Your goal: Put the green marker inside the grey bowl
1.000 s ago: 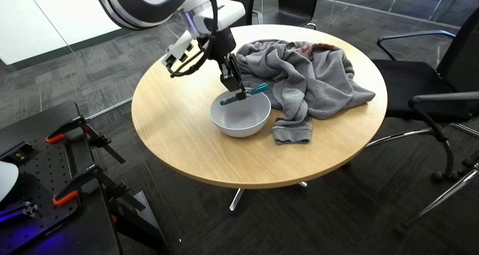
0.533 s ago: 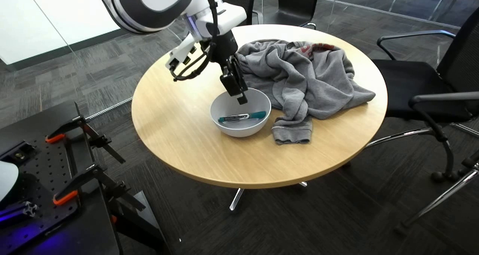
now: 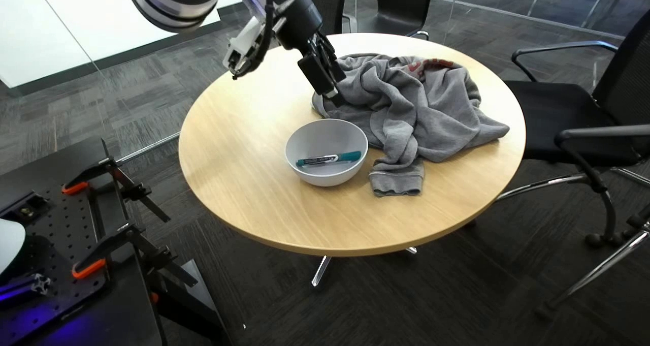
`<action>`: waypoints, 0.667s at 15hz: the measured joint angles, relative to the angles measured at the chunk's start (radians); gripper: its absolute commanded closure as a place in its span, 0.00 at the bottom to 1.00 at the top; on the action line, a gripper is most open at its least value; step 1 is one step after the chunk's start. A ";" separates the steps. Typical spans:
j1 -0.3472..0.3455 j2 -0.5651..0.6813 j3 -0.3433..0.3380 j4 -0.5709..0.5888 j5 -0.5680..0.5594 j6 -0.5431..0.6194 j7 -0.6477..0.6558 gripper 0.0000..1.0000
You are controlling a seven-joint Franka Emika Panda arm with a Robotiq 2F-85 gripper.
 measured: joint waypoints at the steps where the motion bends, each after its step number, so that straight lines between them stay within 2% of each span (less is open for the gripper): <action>1: 0.052 -0.010 -0.049 -0.015 -0.007 0.017 0.010 0.00; 5: 0.264 -0.045 -0.240 -0.081 -0.024 0.071 0.049 0.00; 6: 0.287 -0.049 -0.257 -0.087 -0.023 0.072 0.051 0.00; 10: 0.273 -0.041 -0.247 -0.087 -0.023 0.072 0.051 0.00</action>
